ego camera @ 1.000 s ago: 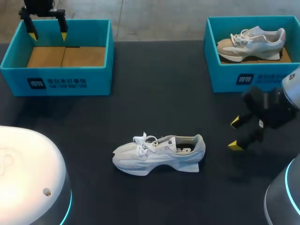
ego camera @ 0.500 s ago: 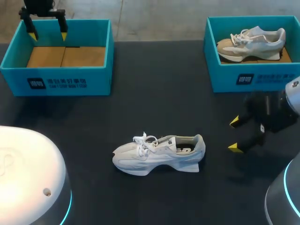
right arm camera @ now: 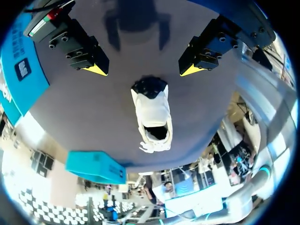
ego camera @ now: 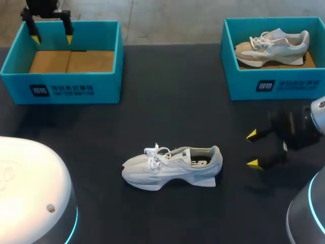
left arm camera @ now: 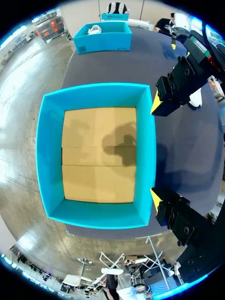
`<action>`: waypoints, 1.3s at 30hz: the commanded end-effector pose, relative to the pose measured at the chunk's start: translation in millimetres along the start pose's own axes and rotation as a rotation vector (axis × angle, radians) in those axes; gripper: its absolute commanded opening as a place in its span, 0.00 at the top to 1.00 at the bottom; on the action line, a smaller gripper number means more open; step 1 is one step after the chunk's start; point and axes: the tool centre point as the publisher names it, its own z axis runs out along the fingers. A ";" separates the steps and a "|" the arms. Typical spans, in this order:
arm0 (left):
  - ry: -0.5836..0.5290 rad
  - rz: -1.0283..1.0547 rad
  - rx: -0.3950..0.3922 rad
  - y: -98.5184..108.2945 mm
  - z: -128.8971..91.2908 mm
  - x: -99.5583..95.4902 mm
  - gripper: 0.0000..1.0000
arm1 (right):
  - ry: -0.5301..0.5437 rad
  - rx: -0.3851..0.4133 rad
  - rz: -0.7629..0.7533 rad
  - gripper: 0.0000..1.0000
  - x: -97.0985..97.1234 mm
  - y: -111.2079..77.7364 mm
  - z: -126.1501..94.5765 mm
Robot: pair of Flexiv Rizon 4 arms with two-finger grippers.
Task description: Take the shoe out of the shoebox, open the shoe tongue, remove and reinsert the insole, then place the shoe into the shoebox
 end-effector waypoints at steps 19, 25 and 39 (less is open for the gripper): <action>0.000 0.000 0.001 0.5 -0.1 -0.4 0.00 | 0.077 -0.212 -0.100 0.00 -11.7 -31.1 30.4; 0.000 0.000 0.001 0.5 -0.1 -0.4 0.00 | 0.123 -0.291 -0.098 0.00 -17.2 -41.8 37.1; 0.000 0.000 0.001 0.5 -0.1 -0.4 0.00 | 0.148 -0.380 -0.106 0.00 -19.9 -34.1 62.7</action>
